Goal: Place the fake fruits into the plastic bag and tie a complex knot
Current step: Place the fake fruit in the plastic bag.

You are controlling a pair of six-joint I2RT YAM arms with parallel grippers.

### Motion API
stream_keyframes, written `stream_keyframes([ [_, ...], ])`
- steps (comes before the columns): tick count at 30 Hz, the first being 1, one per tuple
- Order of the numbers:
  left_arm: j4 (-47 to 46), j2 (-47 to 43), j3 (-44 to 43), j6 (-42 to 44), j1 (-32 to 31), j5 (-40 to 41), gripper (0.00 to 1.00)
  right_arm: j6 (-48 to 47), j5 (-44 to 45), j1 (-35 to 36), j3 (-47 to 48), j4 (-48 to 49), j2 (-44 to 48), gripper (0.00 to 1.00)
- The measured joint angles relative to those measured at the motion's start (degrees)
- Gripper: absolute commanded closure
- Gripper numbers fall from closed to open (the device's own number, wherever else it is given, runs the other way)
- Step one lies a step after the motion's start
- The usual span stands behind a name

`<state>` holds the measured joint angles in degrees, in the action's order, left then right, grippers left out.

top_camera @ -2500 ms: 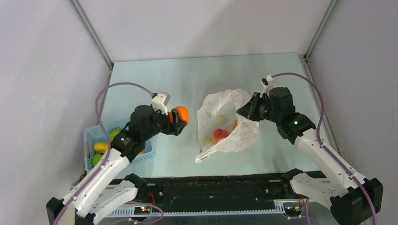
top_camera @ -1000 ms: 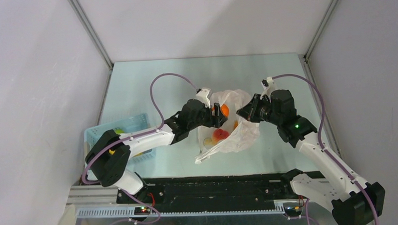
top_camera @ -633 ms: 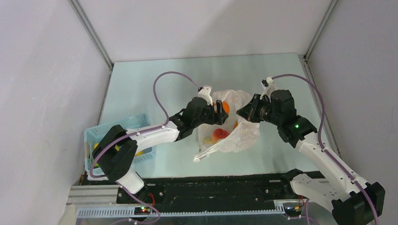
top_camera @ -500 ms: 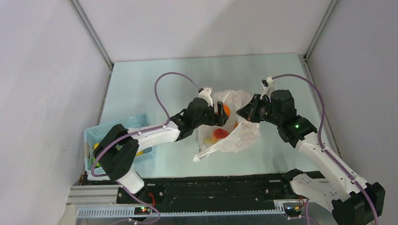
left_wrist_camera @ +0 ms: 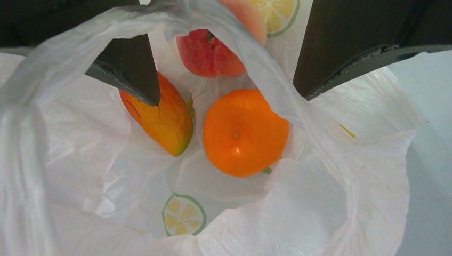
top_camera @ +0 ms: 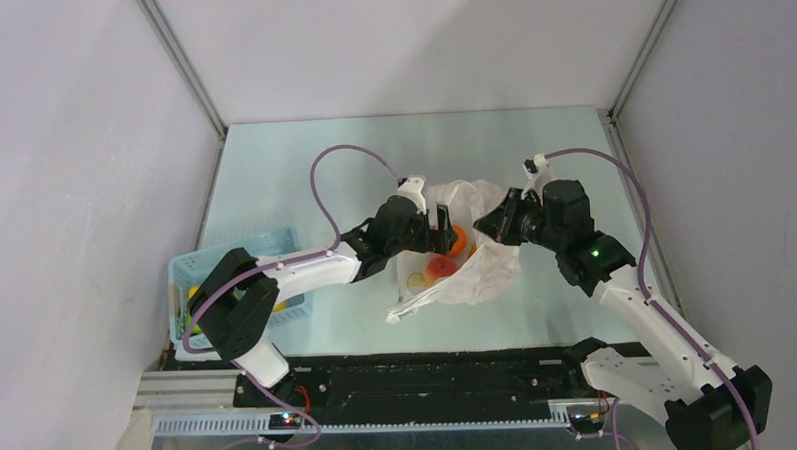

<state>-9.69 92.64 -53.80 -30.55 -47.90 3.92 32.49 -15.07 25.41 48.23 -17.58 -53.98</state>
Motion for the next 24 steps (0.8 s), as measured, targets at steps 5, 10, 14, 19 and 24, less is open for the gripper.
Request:
stream_keyframes([
  [5,-0.1,0.0,0.0,0.2,0.0,0.3,0.0,0.0,0.0,0.0,0.0,0.0,0.2,1.0],
  [10,-1.9,-1.7,1.8,2.2,0.0,-0.3,0.01,0.0,0.0,0.0,0.0,0.0,0.3,1.0],
  [14,-1.6,-6.5,4.7,4.7,0.0,-1.8,0.01,0.0,0.2,0.0,0.0,0.0,0.4,1.0],
  [19,1.4,-14.2,7.2,7.4,0.0,-3.1,0.01,0.0,0.7,0.0,0.0,0.0,0.8,1.0],
  [24,7.3,-21.0,9.8,8.9,0.5,-2.3,0.01,0.0,0.9,0.1,0.0,-0.1,1.0,1.0],
])
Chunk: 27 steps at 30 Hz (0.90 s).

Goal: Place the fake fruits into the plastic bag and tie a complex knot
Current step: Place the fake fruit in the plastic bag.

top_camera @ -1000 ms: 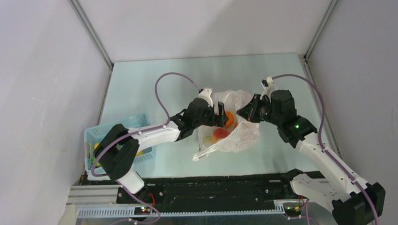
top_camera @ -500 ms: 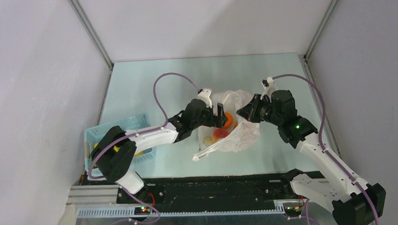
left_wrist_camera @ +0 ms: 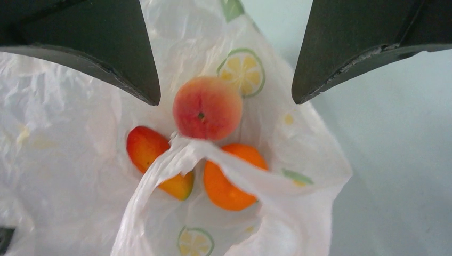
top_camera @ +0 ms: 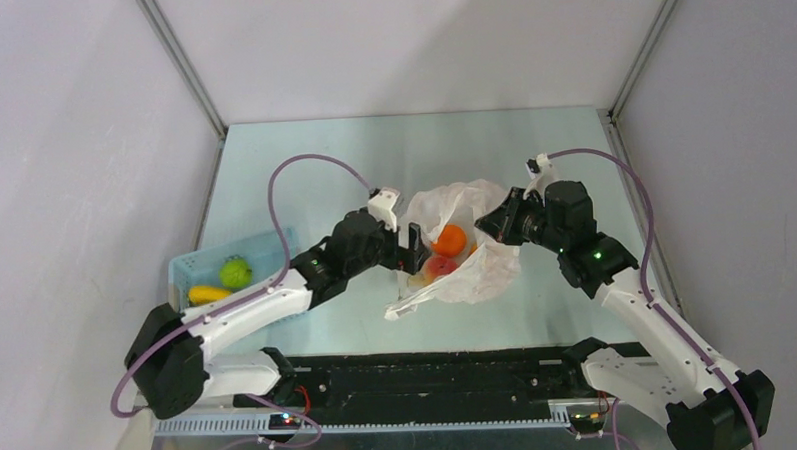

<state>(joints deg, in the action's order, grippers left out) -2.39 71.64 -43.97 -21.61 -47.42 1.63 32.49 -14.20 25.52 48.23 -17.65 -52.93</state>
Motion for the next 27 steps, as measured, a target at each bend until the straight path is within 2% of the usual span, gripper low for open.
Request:
stream_keyframes([
  [12,15.1,-13.3,1.9,0.7,8.7,4.7,0.01,0.0,0.3,0.3,0.0,0.0,0.0,1.0],
  [18,22.9,-17.1,1.3,1.2,13.3,6.9,0.01,0.0,0.4,0.3,0.0,0.0,0.0,1.0],
  [22,28.7,-16.1,-1.0,0.7,23.1,9.3,0.01,0.0,0.4,0.3,0.0,0.1,0.0,1.0],
  [27,33.0,-12.8,-3.8,0.0,39.2,11.1,0.01,-0.2,0.4,0.3,0.0,0.0,0.0,1.0],
])
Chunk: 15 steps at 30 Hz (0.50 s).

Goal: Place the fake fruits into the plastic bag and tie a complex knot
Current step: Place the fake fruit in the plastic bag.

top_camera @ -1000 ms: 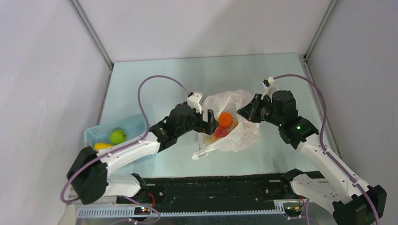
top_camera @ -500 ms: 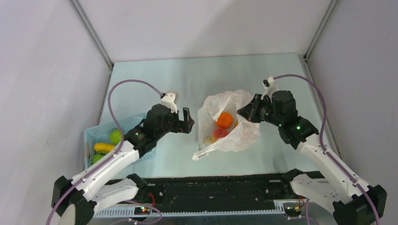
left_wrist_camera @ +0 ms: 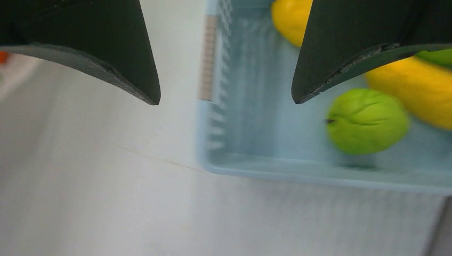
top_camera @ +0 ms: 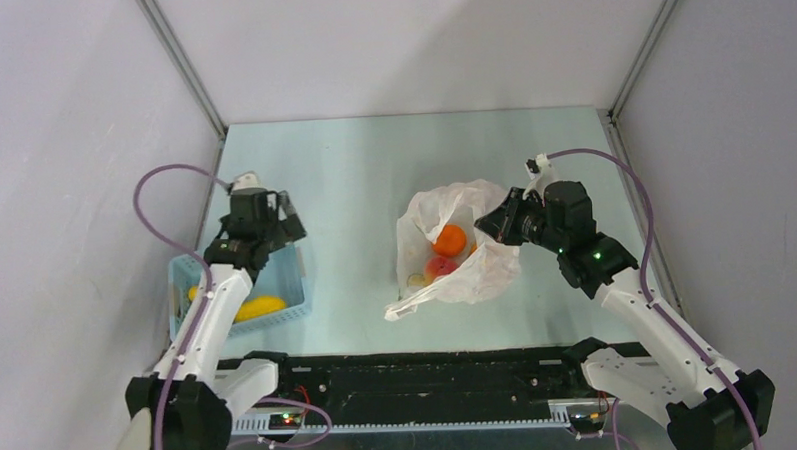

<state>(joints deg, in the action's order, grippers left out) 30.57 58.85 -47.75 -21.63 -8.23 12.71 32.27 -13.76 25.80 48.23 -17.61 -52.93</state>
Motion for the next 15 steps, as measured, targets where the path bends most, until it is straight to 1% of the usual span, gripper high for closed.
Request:
stream_keyframes([
  [4,0.9,0.7,-0.1,-0.8,9.4,3.9,0.01,0.1,0.0,0.0,0.0,0.0,0.0,1.0],
  [7,1.7,1.3,-0.6,-0.7,13.0,7.7,0.01,0.4,-0.2,-0.1,0.0,0.4,0.0,1.0],
  [10,2.2,4.2,-2.2,0.2,16.1,11.3,0.01,0.7,-0.2,-0.2,0.0,0.5,0.1,1.0],
  [15,2.2,8.8,-2.6,0.8,22.2,12.1,0.01,0.7,-0.2,-0.5,0.3,-0.1,0.7,1.0],
])
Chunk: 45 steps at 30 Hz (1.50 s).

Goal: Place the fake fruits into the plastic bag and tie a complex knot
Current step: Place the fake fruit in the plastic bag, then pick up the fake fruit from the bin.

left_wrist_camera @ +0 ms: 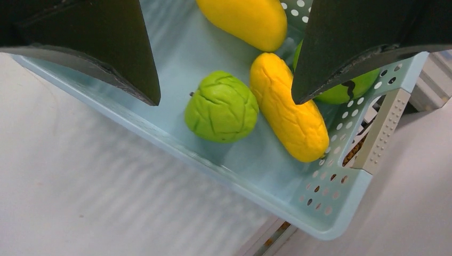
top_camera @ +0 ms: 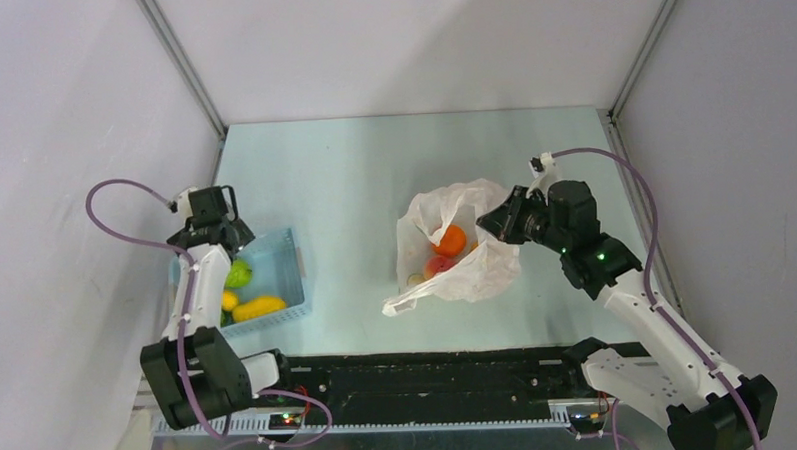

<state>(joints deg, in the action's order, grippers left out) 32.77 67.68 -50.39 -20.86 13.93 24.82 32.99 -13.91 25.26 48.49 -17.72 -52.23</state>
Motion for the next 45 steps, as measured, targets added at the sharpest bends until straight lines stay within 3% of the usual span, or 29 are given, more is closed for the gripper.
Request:
stream_keyframes([
  [9,1.7,8.7,0.0,-0.1,2.3,-2.3,0.01,0.0,0.1,-0.4,1.7,-0.6,0.3,1.0],
  [24,2.0,15.6,-0.6,0.0,3.7,-8.8,0.03,-1.9,0.0,-0.2,1.7,-0.4,0.2,1.0],
  [34,-1.0,13.6,-0.5,2.3,-7.2,-11.7,0.02,-3.7,1.2,0.2,1.7,-0.5,0.2,1.0],
  [45,1.2,13.4,-0.5,2.3,-7.4,-5.0,0.01,-4.2,1.2,0.2,1.2,-0.3,-1.1,1.0],
])
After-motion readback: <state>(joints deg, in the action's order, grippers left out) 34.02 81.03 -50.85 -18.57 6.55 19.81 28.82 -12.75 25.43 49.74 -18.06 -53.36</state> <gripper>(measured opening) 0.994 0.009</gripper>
